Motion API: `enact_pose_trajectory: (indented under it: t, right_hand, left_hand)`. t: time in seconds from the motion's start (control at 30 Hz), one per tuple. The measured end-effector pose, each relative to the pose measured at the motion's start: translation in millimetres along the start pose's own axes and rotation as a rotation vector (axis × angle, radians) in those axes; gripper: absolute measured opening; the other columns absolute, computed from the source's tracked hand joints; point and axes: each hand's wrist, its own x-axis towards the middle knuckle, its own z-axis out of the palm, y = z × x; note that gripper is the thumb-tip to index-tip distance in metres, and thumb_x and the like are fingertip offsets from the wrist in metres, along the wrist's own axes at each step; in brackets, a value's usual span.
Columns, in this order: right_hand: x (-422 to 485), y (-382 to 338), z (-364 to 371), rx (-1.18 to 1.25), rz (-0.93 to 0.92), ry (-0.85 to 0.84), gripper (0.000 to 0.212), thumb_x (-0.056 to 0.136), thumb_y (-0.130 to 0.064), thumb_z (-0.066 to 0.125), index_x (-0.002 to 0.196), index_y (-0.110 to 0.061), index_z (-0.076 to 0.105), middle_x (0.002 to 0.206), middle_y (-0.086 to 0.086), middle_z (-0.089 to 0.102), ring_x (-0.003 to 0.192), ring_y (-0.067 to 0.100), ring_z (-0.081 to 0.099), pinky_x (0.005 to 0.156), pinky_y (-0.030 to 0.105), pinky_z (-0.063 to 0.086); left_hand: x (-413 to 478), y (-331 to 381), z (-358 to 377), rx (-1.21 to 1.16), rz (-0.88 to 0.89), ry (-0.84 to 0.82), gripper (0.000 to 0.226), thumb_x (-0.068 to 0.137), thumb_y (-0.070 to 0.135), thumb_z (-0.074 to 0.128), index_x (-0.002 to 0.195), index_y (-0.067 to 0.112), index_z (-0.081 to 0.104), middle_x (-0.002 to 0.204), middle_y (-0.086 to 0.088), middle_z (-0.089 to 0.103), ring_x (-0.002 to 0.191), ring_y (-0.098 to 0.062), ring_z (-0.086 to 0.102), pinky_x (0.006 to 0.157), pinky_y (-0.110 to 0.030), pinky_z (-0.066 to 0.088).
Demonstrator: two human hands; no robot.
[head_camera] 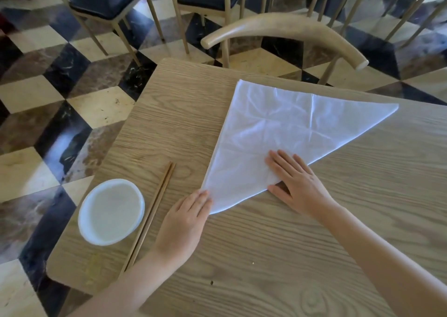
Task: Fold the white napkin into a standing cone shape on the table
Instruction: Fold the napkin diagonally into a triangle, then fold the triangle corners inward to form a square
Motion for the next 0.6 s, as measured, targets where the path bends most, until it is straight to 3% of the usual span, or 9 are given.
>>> enact_pose_trajectory:
  t: [0.1,0.2,0.27,0.33,0.43,0.6]
  right_hand:
    - [-6.5,3.2,-2.4,0.054,-0.003,0.028,0.064,0.087,-0.055,0.036,0.14,-0.021,0.04,0.151,-0.006,0.03,0.142,0.013,0.024,0.117,0.035,0.016]
    - [-5.5,0.6,-8.3,0.184,0.056,0.179,0.038,0.086,-0.04,0.052,0.117,-0.021,0.062,0.133,-0.007,0.056,0.125,0.016,0.048,0.107,0.03,0.031]
    - [-2.8,3.0,-11.0,0.248,0.11,0.255,0.025,0.083,-0.029,0.066,0.106,-0.02,0.066,0.12,-0.009,0.064,0.112,0.018,0.053,0.097,0.023,0.029]
    - [-0.8,4.3,-10.4,0.299,0.171,0.289,0.025,0.079,-0.023,0.071,0.103,-0.018,0.067,0.108,-0.009,0.068,0.102,0.019,0.054,0.091,0.026,0.031]
    - [4.7,1.3,-9.9,0.412,0.289,0.38,0.011,0.076,-0.012,0.073,0.086,-0.014,0.07,0.085,-0.005,0.067,0.086,0.023,0.054,0.079,0.037,0.04]
    - [22.6,3.0,-22.3,0.569,0.568,0.307,0.005,0.081,-0.019,0.067,0.076,-0.018,0.069,0.061,-0.014,0.053,0.078,0.024,0.052,0.076,0.036,0.041]
  left_hand:
    - [19.1,-14.0,-23.3,-0.291,-0.116,0.01,0.032,0.071,0.0,0.05,0.09,0.013,0.072,0.091,0.001,0.072,0.086,-0.014,0.066,0.074,-0.021,0.048]
    - [50.3,-20.3,-56.5,-0.658,-0.455,0.048,0.023,0.08,0.002,0.063,0.087,0.022,0.073,0.078,0.02,0.07,0.081,0.002,0.061,0.068,-0.006,0.041]
    - [78.7,-26.4,-72.4,-0.88,-0.665,0.106,0.016,0.081,0.01,0.067,0.078,0.026,0.069,0.066,0.016,0.067,0.065,0.002,0.06,0.059,-0.004,0.04]
    - [110.3,-34.3,-80.9,-1.101,-0.724,0.17,0.012,0.083,0.012,0.067,0.076,0.022,0.068,0.071,0.002,0.066,0.069,-0.009,0.059,0.065,-0.011,0.044]
    - [158.7,-41.7,-79.9,-1.361,-0.742,0.096,0.008,0.086,0.011,0.062,0.082,0.016,0.067,0.08,0.001,0.069,0.08,-0.015,0.063,0.077,-0.029,0.051]
    - [236.8,-58.7,-53.6,-1.328,-0.839,-0.079,0.007,0.086,0.02,0.064,0.087,0.013,0.066,0.09,-0.006,0.067,0.087,-0.024,0.061,0.085,-0.041,0.047]
